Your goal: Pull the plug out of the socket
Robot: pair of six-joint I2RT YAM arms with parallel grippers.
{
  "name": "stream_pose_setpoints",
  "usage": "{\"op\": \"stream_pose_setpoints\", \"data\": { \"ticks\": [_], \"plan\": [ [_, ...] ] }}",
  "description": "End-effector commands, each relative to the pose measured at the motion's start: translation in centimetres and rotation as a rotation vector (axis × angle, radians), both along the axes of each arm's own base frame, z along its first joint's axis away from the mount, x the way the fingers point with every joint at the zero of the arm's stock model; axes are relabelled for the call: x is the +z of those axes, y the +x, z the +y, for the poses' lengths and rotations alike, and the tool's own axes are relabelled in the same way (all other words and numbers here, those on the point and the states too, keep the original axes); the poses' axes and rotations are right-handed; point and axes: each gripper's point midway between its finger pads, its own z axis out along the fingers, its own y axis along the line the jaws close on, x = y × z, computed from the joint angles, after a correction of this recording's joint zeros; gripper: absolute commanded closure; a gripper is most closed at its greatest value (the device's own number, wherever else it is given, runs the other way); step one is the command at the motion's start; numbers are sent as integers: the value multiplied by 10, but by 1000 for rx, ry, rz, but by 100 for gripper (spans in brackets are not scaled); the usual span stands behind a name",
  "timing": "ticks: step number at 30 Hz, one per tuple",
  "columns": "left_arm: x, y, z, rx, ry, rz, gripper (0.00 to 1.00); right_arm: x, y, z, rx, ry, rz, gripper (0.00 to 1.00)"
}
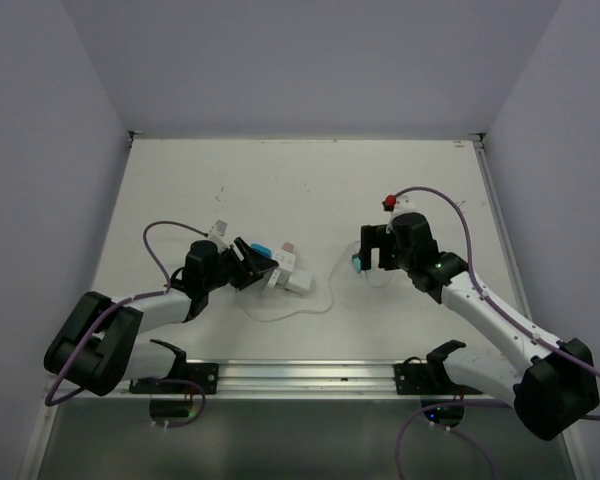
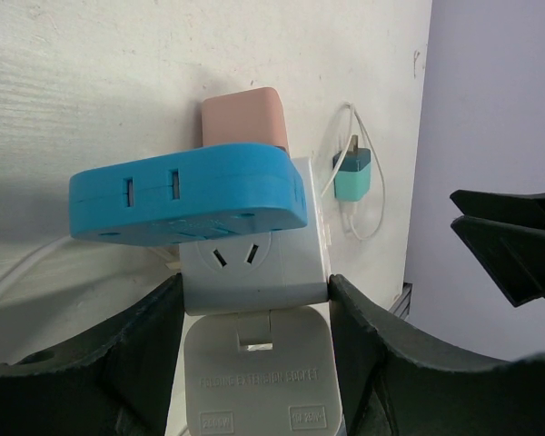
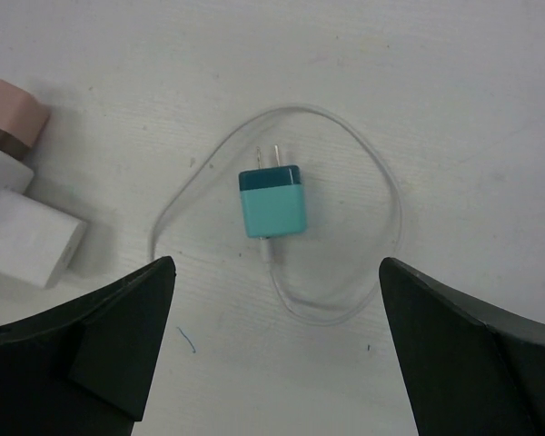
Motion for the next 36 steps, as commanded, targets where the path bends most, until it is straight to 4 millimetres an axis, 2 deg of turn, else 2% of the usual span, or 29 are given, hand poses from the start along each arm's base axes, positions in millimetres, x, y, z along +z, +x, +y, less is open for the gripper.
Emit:
{"op": "stream_pose_setpoints", "data": {
  "ticks": [1,3,4,7,12,14,16,20,21,29,30,31,36],
  "plan": [
    [-21,1,15,25,96,30,100,4,-7,-11,-16,-36,-6,1],
    [-21,3,16,26,101,27,100,6,-18,9,114,32,-5,1],
    [-21,4,17,20,110,27,100,14,-22,23,199,79,-27,1],
    [-20,7,19,6,127,10,100,23,-28,44,322,142,-46,1],
    [-13,16,21,-23,142,-19,100,22,-38,89,524,203,-18,1],
    [-11,18,21,-43,149,-31,100,13,-38,102,571,201,0,1],
    [-11,18,20,-70,152,-39,100,17,-40,121,650,226,-30,1],
    [-11,20,18,-108,145,-41,100,9,-37,150,767,253,-19,1],
    [-12,19,18,-118,143,-43,100,7,-29,158,785,257,-26,1],
    [-15,16,17,-137,135,-50,100,-15,-9,194,864,221,9,1],
    [-15,16,16,-139,132,-50,100,-17,-9,196,874,218,14,1],
    [-16,16,17,-138,134,-46,100,-28,-9,198,875,213,42,1],
    [-17,16,16,-138,127,-43,100,-45,-14,212,918,199,71,1]
  ]
}}
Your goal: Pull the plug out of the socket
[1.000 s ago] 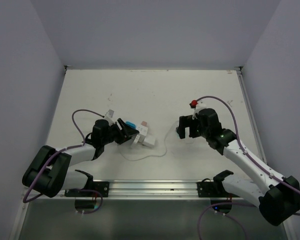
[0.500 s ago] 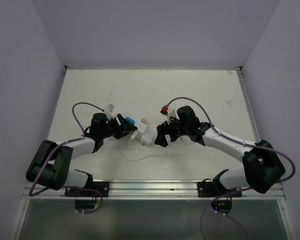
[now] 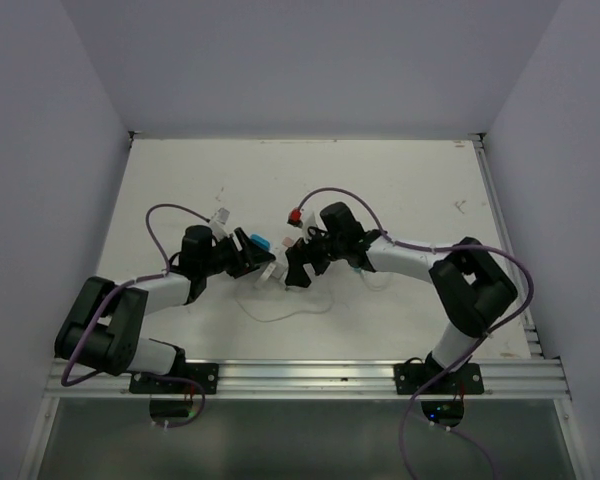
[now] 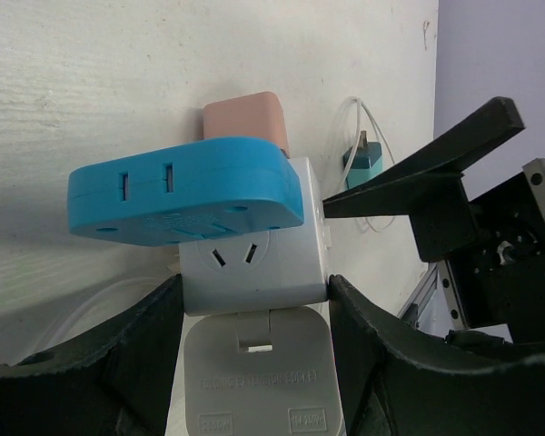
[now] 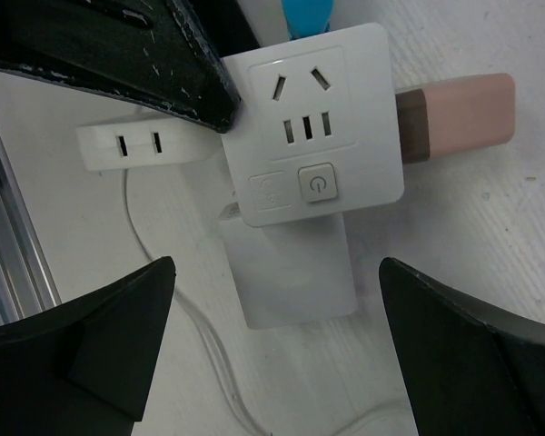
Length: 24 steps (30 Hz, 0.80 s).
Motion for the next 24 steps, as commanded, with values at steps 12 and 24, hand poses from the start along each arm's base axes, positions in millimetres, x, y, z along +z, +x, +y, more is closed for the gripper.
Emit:
{"op": "stream_pose_setpoints", "data": {
  "ticks": [12,24],
  "plan": [
    [-14,-7,8,13,-13,-16,100,-21,0,17,97,-45,-73,13],
    [-6,-13,8,52,-155,-33,100,-2,-5,13,97,-77,-135,87]
  ]
}}
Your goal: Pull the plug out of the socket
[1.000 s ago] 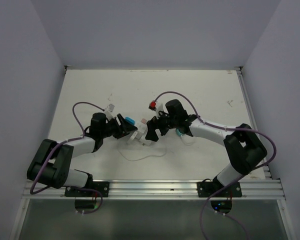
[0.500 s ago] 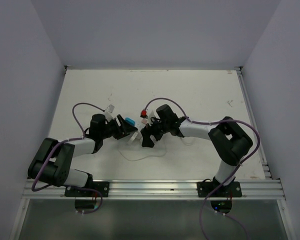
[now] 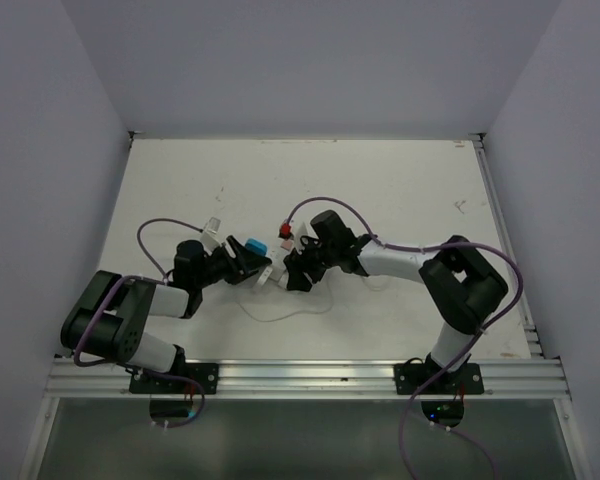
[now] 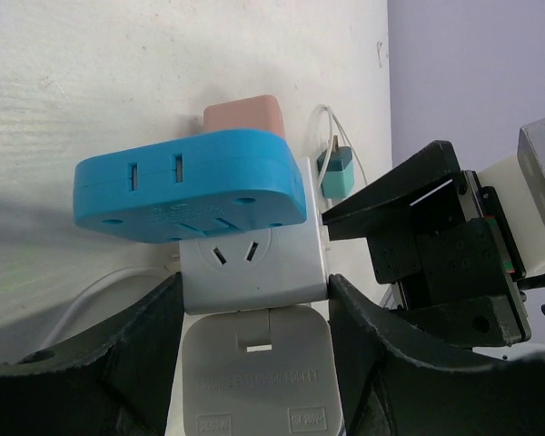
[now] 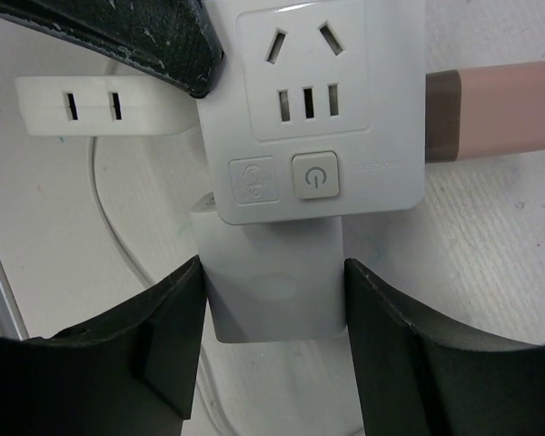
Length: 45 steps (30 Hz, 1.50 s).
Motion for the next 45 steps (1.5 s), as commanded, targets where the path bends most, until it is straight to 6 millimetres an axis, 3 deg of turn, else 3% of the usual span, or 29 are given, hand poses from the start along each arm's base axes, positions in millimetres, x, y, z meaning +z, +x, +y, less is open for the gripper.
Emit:
{"op": "stream_pose_setpoints", "data": {
  "ticks": [1,3,14,22,39,45],
  "plan": [
    [-4,-4,3,29,-43,23,100,33,8,5,-2,18,-90,90],
    [-1,-3,4,39,-58,16,100,40,8,4,-7,20,-107,100],
    [15,3,16,131,-92,-87,100,39,-5,-19,-15,-75,-80,100],
    [25,5,13,144,-188,-142,100,57,-6,-35,-65,-97,-126,100],
    [13,25,28,249,-108,-170,100,22,-27,-60,-94,-185,-58,100],
    [32,17,19,186,-161,-208,100,26,-22,-57,-146,-142,-71,100]
  ]
}}
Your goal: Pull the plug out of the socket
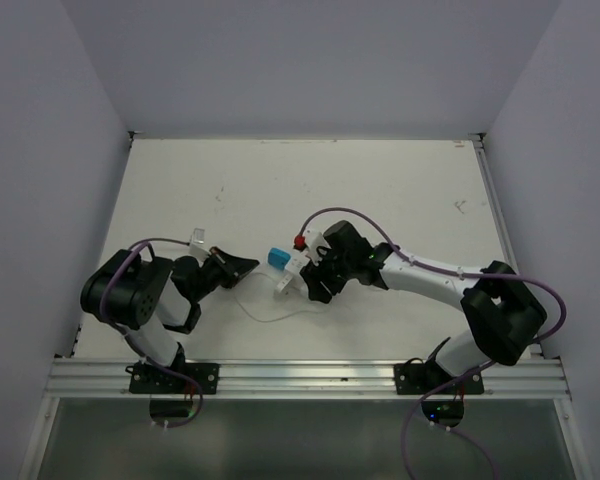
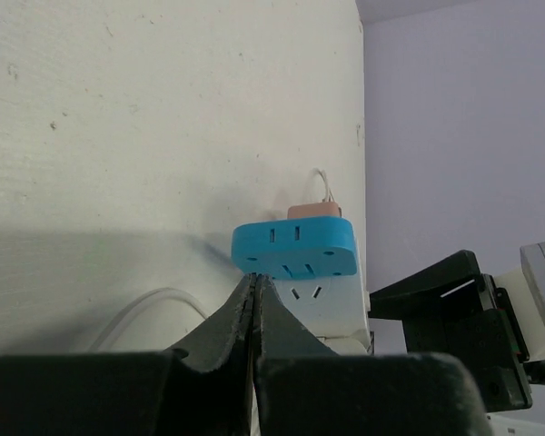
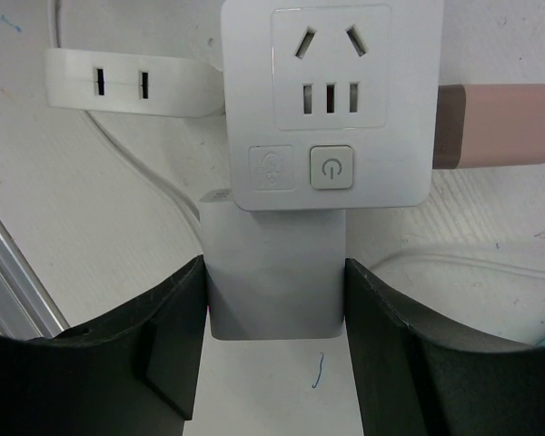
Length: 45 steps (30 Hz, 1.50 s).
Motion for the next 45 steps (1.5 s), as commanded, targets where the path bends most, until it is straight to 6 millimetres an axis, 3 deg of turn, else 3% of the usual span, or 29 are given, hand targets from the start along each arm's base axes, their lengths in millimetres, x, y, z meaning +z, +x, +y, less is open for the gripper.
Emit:
{"op": "stream_pose_setpoints", "data": {
  "ticks": [1,3,6,7,9,10,12,13,17,21,26,34,37,45],
  "plan": [
    [47,5,-3,-28,-27,-209,97,11,12,3,-69,44,-42,100],
    [50,4,-2,-30,-15,-214,86,15,16,6,-88,64,-55,100],
    [52,3,1,-29,46,-210,60,22,22,10,-135,95,-65,100],
    [53,3,4,-20,83,-204,44,24,24,11,-157,105,-67,100],
    [46,0,9,-8,132,-170,25,29,32,13,-191,120,-91,100],
    [58,1,12,13,137,-206,14,30,35,14,-222,130,-89,100],
    [53,-3,16,20,167,-180,6,33,39,19,-250,150,-100,100],
    [60,-4,17,26,169,-201,2,29,40,20,-271,150,-86,100],
    [53,-12,20,35,202,-157,0,24,43,27,-345,148,-73,100],
    [45,-19,25,70,220,-91,0,19,43,37,-432,192,-26,75],
    [47,-27,16,61,224,-66,0,18,38,50,-445,215,7,43],
    [45,-40,-11,-11,206,-57,0,38,32,58,-421,262,24,10],
    [47,-42,-16,-23,190,-57,0,44,30,55,-421,266,20,2],
    [55,-44,-27,-19,186,-63,0,71,38,13,-505,204,-118,1]
  ]
}}
